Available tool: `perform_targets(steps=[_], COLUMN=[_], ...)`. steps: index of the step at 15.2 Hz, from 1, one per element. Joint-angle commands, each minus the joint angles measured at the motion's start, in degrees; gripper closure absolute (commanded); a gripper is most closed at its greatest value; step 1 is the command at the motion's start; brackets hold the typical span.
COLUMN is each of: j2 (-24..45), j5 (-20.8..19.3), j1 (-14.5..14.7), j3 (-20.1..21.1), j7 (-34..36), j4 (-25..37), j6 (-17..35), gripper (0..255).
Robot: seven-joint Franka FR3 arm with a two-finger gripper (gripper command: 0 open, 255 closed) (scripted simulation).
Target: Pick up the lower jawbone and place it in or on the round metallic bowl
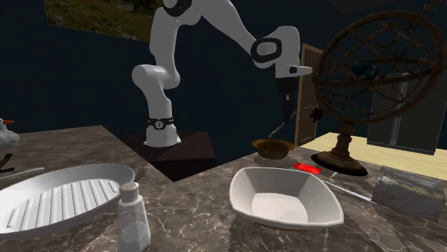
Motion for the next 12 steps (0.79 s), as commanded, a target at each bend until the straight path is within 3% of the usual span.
perform_targets(steps=[1,8,9,10,11,12], j2=[2.3,6.0,5.1,5.1,5.6,9.4], j5=[-0.3,-1.0,-0.9,-0.9,-13.1,-16.4], j1=[0.5,1.5,1.5,1.5,14.5,26.3], j3=[0.1,-1.0,-0.7,-0.7,-11.0,-19.5], j7=[0.7,1.2,1.4,1.4,25.9,42.0], j4=[0.2,-0.5,0.8,0.8,3.9,10.5], j6=[-2.6,1.9,18.2,18.2,9.1,-4.0], gripper=[255,255,255,0,0,0])
